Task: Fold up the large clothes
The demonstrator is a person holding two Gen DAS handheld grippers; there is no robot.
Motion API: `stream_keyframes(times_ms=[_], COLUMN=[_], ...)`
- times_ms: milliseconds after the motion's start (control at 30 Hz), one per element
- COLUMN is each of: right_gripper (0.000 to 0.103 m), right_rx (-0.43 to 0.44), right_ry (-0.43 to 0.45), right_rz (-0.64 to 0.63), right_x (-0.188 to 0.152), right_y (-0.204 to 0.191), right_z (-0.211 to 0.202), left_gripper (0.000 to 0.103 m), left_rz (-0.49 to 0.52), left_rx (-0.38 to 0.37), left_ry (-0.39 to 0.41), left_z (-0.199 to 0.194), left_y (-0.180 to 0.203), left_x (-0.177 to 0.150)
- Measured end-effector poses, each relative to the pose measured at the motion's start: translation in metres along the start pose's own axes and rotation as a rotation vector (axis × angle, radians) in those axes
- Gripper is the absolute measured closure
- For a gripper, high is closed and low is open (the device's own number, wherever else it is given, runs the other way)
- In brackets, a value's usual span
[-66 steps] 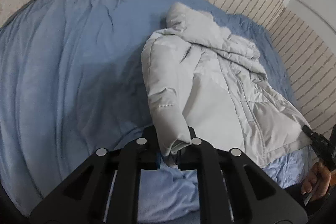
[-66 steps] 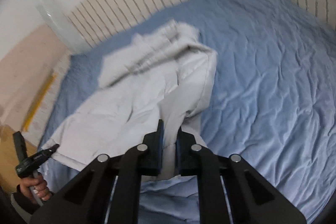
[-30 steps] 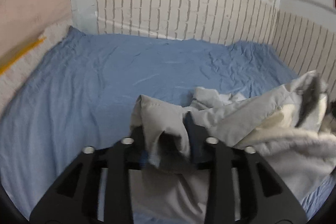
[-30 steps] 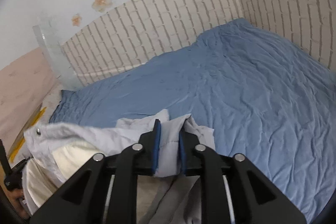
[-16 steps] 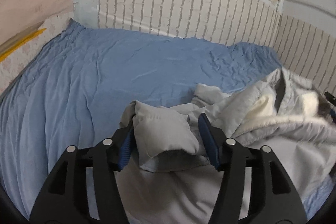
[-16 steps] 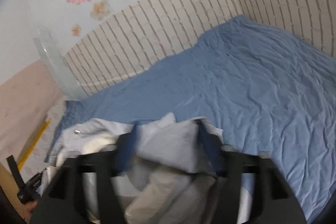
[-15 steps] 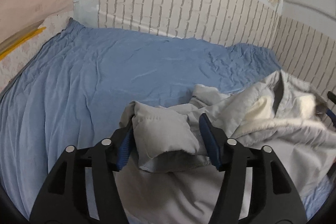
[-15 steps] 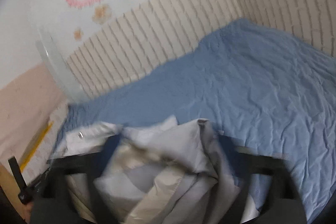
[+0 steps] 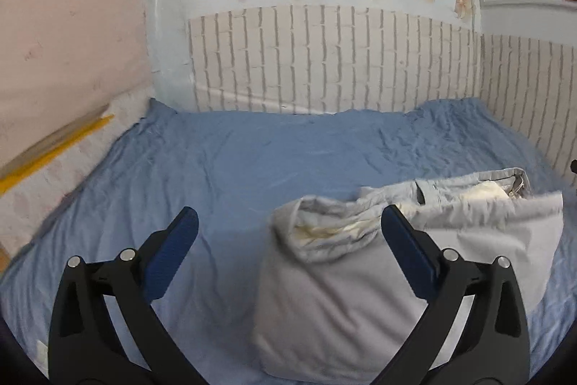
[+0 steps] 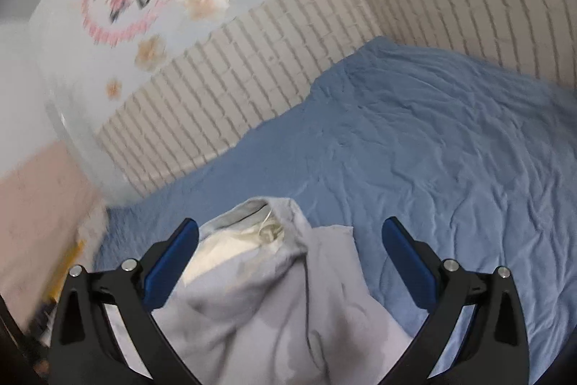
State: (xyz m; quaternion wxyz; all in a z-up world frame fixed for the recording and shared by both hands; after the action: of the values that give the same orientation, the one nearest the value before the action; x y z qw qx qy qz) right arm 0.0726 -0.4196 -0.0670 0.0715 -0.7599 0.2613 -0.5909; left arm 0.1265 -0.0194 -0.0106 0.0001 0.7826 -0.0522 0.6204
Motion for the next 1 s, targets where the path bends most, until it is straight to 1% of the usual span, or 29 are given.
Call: stream_keyframes(times_ms=[67, 100, 133, 167, 200, 233, 267, 300, 333, 367, 400, 467, 500, 533, 567, 600, 633, 667, 700, 733, 767, 800, 833, 867, 933, 967, 1000], right_gripper=[0.002, 0.002, 0.002, 0.002, 0.002, 0.002, 0.002, 0.002, 0.001, 0.001, 0.001, 0.002, 0.006, 0.021, 0.034, 0.056, 0.074, 0.081, 0.091, 0.095, 0.096, 0.098, 0.099, 0.099, 0.099, 0.099, 0.099], right_rx=[-0.021, -0.035, -0.038, -0.037, -0.024, -0.009, 0.006, 0.040, 0.048, 0.042, 0.021, 0.020, 0.028, 0.039, 0.030, 0.025, 0.022, 0.018, 0.018, 0.021, 0.029, 0.041, 0.050, 0.055, 0.066, 0.060, 0.051], right_ry=[-0.007, -0.020, -0.049, -0.087, -0.185, -0.262, -0.317, -0.402, -0.430, -0.447, -0.452, -0.446, -0.452, -0.456, -0.446, -0.431, -0.414, -0.391, -0.349, -0.326, -0.295, -0.236, -0.188, -0.146, -0.013, 0.044, 0.076], right_rz=[-0.077, -0.141, -0.181, -0.208, -0.230, -0.214, -0.190, -0.153, -0.154, -0.184, -0.257, -0.302, -0.296, -0.272, -0.259, -0.262, -0.279, -0.304, -0.335, -0.339, -0.334, -0.322, -0.317, -0.315, -0.315, -0.319, -0.318], right_x=[-0.008, -0.015, -0.023, -0.030, -0.046, -0.058, -0.068, -0.085, -0.093, -0.102, -0.111, -0.119, -0.122, -0.122, -0.119, -0.115, -0.112, -0.109, -0.101, -0.096, -0.089, -0.076, -0.064, -0.054, -0.024, -0.012, -0.005], right_y=[-0.004, -0.007, -0.008, -0.008, -0.008, -0.006, -0.004, -0.002, -0.004, -0.006, -0.010, -0.011, -0.009, -0.007, -0.006, -0.006, -0.009, -0.015, -0.022, -0.023, -0.027, -0.031, -0.036, -0.040, -0.055, -0.064, -0.067], right_z=[0.005, 0.012, 0.018, 0.025, 0.041, 0.052, 0.060, 0.073, 0.079, 0.085, 0.093, 0.101, 0.105, 0.107, 0.105, 0.102, 0.098, 0.093, 0.085, 0.079, 0.072, 0.060, 0.052, 0.043, 0.021, 0.017, 0.016], left_gripper=[0.003, 0.003, 0.003, 0.003, 0.003, 0.003, 0.003, 0.003, 0.003, 0.003, 0.003, 0.003, 0.003, 0.003, 0.003, 0.003, 0.007, 0.027, 0.057, 0.066, 0.084, 0.091, 0.093, 0.096, 0.097, 0.097, 0.098], left_rz=[0.021, 0.028, 0.029, 0.027, 0.028, 0.027, 0.027, 0.030, 0.036, 0.053, 0.068, 0.105, 0.100, 0.085, 0.064, 0.044, 0.038, 0.033, 0.015, -0.016, -0.067, -0.116, -0.155, -0.178, -0.174, -0.168, -0.160], left_rx=[0.005, -0.024, -0.048, -0.074, -0.101, -0.100, -0.088, -0.077, -0.078, -0.083, -0.083, -0.093, -0.099, -0.104, -0.107, -0.106, -0.112, -0.127, -0.144, -0.146, -0.148, -0.152, -0.148, -0.141, -0.131, -0.124, -0.117], left_ry=[-0.072, -0.148, -0.197, -0.253, -0.301, -0.302, -0.295, -0.293, -0.292, -0.289, -0.288, -0.312, -0.326, -0.332, -0.338, -0.340, -0.340, -0.341, -0.339, -0.336, -0.323, -0.308, -0.275, -0.218, -0.101, -0.061, -0.034], left_z=[0.011, 0.025, 0.035, 0.045, 0.055, 0.059, 0.061, 0.065, 0.068, 0.073, 0.076, 0.092, 0.100, 0.103, 0.105, 0.105, 0.103, 0.100, 0.096, 0.092, 0.087, 0.082, 0.074, 0.064, 0.042, 0.037, 0.035], left_y=[-0.003, -0.001, 0.004, 0.007, 0.012, 0.016, 0.018, 0.022, 0.025, 0.030, 0.034, 0.041, 0.039, 0.039, 0.037, 0.035, 0.034, 0.034, 0.032, 0.027, 0.018, 0.011, 0.004, -0.002, -0.007, -0.004, -0.005], left_x=[-0.017, -0.034, -0.044, -0.059, -0.075, -0.083, -0.088, -0.093, -0.093, -0.093, -0.093, -0.104, -0.111, -0.114, -0.117, -0.118, -0.117, -0.113, -0.108, -0.105, -0.099, -0.092, -0.080, -0.065, -0.035, -0.022, -0.013])
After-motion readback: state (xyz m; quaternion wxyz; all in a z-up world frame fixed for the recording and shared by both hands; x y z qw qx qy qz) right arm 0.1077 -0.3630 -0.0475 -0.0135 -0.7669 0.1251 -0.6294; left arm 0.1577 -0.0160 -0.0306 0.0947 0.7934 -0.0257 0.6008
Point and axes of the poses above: each gripper's, at about its wrist camera, not at the fingertips, and z roughly the way its jaws point, y to its right, x to its top, the point moved 2 cm from there along z, roughly the way its jaws point, and after that the axes turned 11 degrees about y, right-handed, at the moved point
